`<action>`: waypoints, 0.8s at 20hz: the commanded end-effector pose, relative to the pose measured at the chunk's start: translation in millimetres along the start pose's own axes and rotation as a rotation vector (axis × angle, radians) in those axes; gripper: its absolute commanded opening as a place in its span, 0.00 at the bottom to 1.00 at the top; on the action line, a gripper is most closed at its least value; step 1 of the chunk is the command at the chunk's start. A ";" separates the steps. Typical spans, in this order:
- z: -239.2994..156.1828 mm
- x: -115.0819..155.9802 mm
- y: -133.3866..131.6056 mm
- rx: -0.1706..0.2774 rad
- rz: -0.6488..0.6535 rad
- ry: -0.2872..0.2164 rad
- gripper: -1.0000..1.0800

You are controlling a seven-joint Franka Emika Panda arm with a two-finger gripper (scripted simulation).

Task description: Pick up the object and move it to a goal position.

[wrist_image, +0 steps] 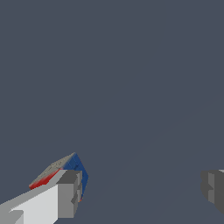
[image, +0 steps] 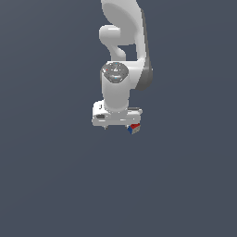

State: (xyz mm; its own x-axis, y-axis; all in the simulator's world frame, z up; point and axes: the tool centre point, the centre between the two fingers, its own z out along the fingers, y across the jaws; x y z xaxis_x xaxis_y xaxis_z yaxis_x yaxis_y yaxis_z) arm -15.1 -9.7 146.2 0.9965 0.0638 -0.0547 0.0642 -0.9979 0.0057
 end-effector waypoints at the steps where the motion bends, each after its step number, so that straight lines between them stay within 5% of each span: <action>1: 0.0 0.0 0.0 0.000 0.000 0.000 0.96; 9: 0.0 2.6 35.4 -0.025 0.033 0.009 0.96; 16: 0.7 2.2 34.3 -0.024 0.043 0.010 0.96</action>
State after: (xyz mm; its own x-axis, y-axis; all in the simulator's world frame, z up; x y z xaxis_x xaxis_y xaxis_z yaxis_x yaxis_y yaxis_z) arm -10.5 -45.0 145.9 0.9987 0.0249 -0.0443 0.0263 -0.9991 0.0322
